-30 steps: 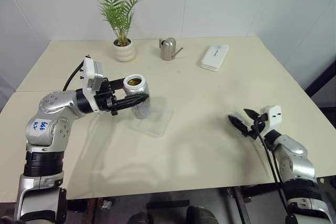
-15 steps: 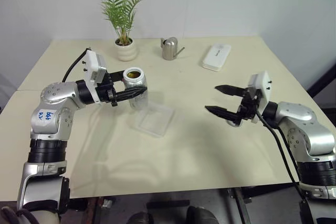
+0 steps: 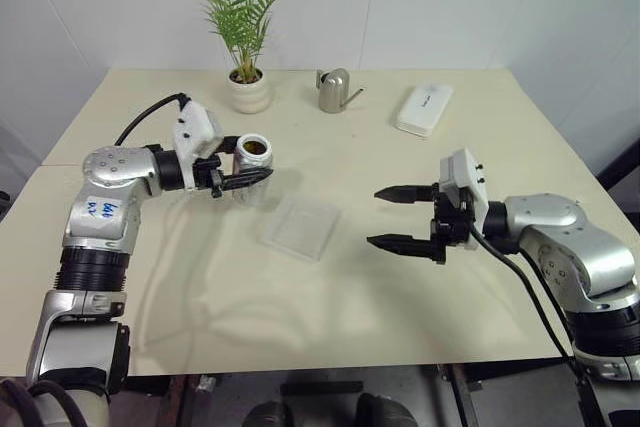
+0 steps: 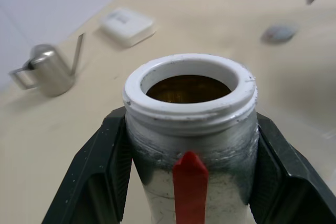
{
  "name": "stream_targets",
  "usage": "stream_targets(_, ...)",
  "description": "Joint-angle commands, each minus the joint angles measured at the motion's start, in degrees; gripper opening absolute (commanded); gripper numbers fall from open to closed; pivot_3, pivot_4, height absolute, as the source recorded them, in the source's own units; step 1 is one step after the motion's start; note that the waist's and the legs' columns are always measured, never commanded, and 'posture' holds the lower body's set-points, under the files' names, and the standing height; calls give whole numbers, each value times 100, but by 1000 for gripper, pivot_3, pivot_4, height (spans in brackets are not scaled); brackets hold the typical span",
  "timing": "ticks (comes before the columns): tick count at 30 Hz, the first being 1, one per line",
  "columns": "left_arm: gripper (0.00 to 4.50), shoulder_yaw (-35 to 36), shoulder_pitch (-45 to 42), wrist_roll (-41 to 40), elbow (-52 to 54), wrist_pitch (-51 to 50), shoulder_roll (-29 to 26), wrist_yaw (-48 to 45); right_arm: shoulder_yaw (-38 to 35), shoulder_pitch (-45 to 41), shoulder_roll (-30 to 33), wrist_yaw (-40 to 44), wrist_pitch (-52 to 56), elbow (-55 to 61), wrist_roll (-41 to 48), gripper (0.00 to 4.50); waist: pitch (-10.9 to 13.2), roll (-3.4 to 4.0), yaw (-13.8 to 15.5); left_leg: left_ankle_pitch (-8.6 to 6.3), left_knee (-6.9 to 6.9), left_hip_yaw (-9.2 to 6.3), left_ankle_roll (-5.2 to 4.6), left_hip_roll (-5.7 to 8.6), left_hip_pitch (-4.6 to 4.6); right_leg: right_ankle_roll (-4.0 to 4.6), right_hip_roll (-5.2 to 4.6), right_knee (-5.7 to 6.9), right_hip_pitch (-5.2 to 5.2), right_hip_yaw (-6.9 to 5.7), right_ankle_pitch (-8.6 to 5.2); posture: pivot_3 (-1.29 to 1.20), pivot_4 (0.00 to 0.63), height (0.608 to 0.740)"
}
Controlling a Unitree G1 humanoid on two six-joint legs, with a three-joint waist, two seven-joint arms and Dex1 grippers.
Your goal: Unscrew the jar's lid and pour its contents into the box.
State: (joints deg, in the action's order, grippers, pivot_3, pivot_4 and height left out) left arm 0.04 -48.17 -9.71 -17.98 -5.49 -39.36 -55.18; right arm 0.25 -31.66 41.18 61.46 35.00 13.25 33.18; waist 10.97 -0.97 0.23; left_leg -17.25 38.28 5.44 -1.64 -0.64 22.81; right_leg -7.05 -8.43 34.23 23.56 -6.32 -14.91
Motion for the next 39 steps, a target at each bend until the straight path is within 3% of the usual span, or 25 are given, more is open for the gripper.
stream_targets(1, 2421, -356, -211, 1624, -60, 2115, -155, 1358, -388, 129, -48, -231, -54, -9, 109, 4472, 0, 0, 4, 0, 1, 0, 0, 0, 1, -1, 0, -1, 0, -2, 1, 0, 150, 740)
stream_targets(5, 2421, -737, -131, 3117, -289, 3522, -210, 2849, -465, 277, -157, -452, -270, -352, -94, 4472, 0, 0, 19, -1, -2, 2, -2, 2, 5, -4, -3, -9, 1, -2, 3, 0, 150, 740)
stream_targets(7, 2421, -1104, -225, 4456, -369, 4305, -435, 4098, -462, 340, -241, -542, -328, -450, -136, 4472, 0, 0, 17, -1, -3, 8, -2, 2, 6, -5, -2, -9, 3, -4, 3, 0, 150, 740)
stream_targets(8, 2421, -1497, -315, 5585, -211, 4416, -701, 5023, -449, 354, -279, -573, -344, -451, -137, 4472, 0, 0, 13, -1, -3, 11, -2, 1, 9, -5, -1, -10, 6, -6, 3, 0, 150, 740)
stream_targets(9, 2421, -1857, -371, 6663, -45, 4382, -923, 6124, -439, 358, -335, -619, -356, -455, -133, 4472, 0, 0, -2, -1, -6, 12, -2, 1, 11, -5, -1, -9, 10, -3, 3, 0, 150, 740)
stream_targets(11, 2421, -2404, -524, 8073, -2, 3960, -1080, 7751, -418, 331, -452, -698, -377, -475, -136, 4472, 0, 0, 9, -1, -11, 22, -2, 22, 20, -6, -1, -7, 21, 1, 4, 0, 150, 740)
stream_targets(16, 2421, -3154, -730, 9457, -307, 3200, -922, 9802, -330, 246, -690, -801, -404, -489, -158, 4472, 0, 0, 99, -6, -9, 23, -11, 0, 29, -6, -2, -7, 26, -2, 3, 0, 150, 740)
stream_targets(23, 2421, -3466, -660, 10039, -478, 2459, -893, 10537, -372, 234, -919, -940, -418, -469, -132, 4472, 0, 0, 116, -6, -4, 27, -13, -1, 41, -6, -2, -6, 33, -8, 3, 0, 150, 740)
stream_targets(30, 2421, -3503, -522, 9819, -640, 2464, -944, 10614, -417, 269, -931, -929, -449, -451, -75, 4472, 0, 0, 110, -6, 7, 30, -13, -3, 39, -6, -4, 4, 33, -8, 3, 0, 150, 740)
stream_targets(36, 2421, -3106, -420, 8763, -440, 3182, -1208, 10110, -425, 304, -869, -832, -456, -464, -70, 4472, 0, 0, 107, -6, 15, 26, -13, -4, 39, -6, -7, 11, 33, -8, 3, 0, 150, 740)
stream_targets(39, 2421, -2623, -378, 7184, -615, 3911, -1224, 9044, -410, 320, -833, -759, -459, -470, -81, 4472, 0, 0, 103, -6, 21, 21, -13, -4, 39, -6, -9, 14, 33, -7, 3, 0, 150, 740)
